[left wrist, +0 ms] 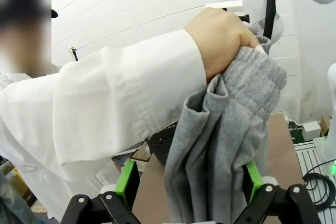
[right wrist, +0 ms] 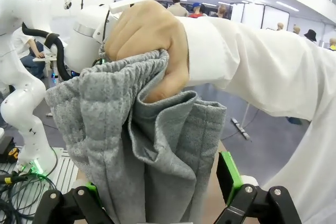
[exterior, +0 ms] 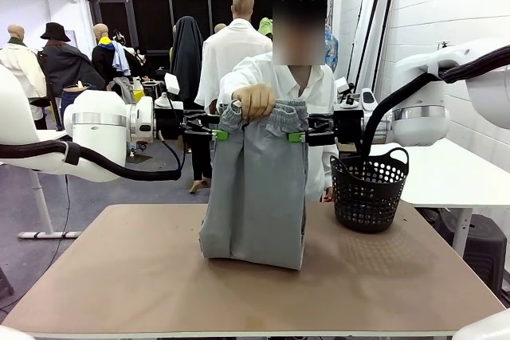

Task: Fold the training pants.
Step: Release the ends of the Training pants and then grab the overlapped ends.

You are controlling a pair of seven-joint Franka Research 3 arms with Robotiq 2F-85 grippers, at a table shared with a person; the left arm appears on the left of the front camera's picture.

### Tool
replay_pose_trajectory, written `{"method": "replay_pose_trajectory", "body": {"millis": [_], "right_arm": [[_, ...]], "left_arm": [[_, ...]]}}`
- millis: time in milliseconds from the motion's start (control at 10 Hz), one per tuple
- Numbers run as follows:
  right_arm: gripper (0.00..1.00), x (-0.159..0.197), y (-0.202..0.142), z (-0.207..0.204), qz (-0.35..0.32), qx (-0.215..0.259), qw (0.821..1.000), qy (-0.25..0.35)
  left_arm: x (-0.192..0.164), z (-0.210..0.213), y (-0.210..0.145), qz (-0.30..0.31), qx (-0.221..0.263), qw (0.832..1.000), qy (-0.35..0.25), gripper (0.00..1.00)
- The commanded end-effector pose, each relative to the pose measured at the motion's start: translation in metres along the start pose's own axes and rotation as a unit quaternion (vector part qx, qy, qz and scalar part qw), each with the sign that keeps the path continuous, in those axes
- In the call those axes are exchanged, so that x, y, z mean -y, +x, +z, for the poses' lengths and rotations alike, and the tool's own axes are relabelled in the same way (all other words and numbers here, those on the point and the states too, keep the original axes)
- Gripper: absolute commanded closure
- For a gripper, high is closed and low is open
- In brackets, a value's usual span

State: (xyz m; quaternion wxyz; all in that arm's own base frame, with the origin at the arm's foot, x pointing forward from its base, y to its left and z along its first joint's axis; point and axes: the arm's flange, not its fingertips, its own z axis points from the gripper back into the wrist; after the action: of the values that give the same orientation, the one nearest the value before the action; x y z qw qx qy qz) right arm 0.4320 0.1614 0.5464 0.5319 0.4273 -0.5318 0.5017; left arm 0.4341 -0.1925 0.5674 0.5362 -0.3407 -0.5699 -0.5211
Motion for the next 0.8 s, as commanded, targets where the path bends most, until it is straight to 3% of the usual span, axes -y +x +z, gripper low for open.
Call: {"method": "replay_pose_trajectory", "body": {"millis": [0,700], "right_arm": [[0.00,-0.0039,-0.0021,-0.0078,-0.024,0.021,0.999,0.027],[0.00,-0.0138,-0.0006,-0.0052,-0.040,-0.022,0.994,0.097]], "left_arm": [[-0.0039,-0.0016,-0.0030,-0.001,0.014,1.000,-0.025,0.00],[-0.0073,-0.0062,-0.0002,-0.009,-0.008,0.996,-0.090,0.00]]}}
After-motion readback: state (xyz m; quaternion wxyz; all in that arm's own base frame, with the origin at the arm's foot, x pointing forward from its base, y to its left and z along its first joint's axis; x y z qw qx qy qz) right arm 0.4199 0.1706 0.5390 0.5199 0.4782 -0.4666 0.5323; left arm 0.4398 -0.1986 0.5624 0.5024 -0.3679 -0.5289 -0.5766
